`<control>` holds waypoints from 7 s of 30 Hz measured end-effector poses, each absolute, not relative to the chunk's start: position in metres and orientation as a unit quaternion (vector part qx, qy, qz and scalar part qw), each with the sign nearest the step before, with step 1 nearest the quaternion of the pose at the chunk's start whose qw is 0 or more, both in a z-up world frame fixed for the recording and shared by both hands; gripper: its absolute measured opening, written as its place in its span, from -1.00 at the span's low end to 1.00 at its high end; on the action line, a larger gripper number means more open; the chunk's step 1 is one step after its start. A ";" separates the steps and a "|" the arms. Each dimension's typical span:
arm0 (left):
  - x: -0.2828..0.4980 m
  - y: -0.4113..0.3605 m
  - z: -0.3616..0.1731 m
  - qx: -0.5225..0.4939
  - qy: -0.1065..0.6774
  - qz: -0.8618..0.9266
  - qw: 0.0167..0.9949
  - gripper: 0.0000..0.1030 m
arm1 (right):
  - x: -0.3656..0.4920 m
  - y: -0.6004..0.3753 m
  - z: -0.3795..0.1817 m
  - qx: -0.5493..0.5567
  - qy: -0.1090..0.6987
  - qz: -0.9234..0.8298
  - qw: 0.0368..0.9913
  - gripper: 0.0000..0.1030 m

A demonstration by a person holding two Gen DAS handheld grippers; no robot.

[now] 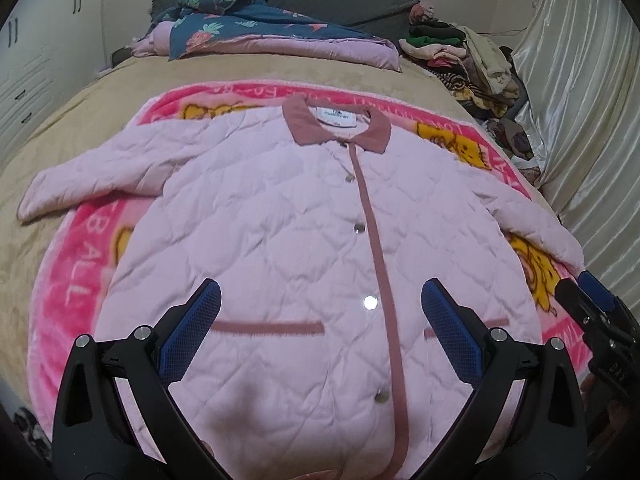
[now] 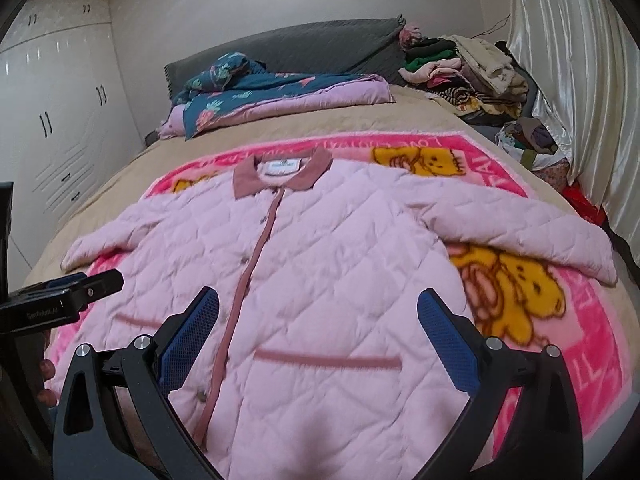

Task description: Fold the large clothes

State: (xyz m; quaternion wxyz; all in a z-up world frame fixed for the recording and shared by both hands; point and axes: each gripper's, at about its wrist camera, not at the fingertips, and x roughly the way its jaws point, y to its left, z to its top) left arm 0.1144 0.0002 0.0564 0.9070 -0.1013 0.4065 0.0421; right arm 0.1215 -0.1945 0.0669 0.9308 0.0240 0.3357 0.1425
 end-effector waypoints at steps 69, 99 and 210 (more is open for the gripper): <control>0.329 -0.093 -0.014 -0.036 0.457 -0.048 0.887 0.82 | 0.322 -0.560 -0.094 0.369 0.345 -0.248 0.827 0.92; 0.286 0.042 0.016 -0.068 0.412 0.013 0.909 0.82 | 0.350 -0.347 0.097 0.094 0.211 -0.060 0.971 -0.67; 0.298 0.155 -0.025 -0.259 0.371 -0.018 0.892 -0.68 | 0.337 -0.147 0.022 0.033 0.359 0.116 0.925 0.70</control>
